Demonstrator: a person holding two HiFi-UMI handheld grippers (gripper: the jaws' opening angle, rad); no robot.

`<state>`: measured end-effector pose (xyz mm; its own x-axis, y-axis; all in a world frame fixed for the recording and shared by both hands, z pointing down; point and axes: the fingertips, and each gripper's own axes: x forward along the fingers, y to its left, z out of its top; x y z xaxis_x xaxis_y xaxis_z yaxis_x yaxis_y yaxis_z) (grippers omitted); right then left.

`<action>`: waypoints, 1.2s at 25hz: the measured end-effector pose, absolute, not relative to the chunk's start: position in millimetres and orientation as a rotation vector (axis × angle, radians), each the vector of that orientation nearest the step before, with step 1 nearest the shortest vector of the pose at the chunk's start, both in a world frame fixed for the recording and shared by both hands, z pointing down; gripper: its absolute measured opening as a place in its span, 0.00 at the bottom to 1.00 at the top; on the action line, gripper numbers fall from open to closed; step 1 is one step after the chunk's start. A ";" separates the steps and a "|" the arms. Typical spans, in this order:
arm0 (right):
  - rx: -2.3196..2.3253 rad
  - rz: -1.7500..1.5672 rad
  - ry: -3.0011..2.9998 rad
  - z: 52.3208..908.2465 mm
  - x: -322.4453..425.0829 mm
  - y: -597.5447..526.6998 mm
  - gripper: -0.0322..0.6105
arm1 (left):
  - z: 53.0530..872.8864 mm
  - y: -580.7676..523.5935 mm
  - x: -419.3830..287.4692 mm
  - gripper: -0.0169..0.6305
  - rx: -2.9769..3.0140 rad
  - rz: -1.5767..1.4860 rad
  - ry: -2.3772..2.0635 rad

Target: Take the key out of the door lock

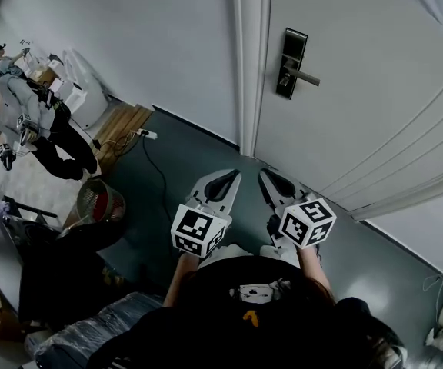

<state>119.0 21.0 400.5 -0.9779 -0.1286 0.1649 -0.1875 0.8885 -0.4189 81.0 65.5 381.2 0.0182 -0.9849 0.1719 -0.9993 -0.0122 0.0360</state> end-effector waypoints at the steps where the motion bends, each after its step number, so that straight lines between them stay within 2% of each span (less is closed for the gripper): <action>1: 0.251 0.677 -2.921 401.9 116.6 24.6 0.07 | 382.2 68.7 78.2 0.04 2.136 0.146 -2.095; 17: 0.287 0.740 -2.885 408.4 93.9 34.4 0.07 | 394.8 88.5 47.8 0.04 2.114 0.076 -2.084; 30: 0.259 0.844 -2.870 422.0 26.8 -26.1 0.07 | 404.0 37.3 -14.6 0.04 2.066 0.112 -2.095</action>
<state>26.8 -26.1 422.0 -0.9756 -0.1253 0.1802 -0.2029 0.8279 -0.5229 -14.6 37.3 404.0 -0.0051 -0.9814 0.1920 -0.9962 0.0216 0.0841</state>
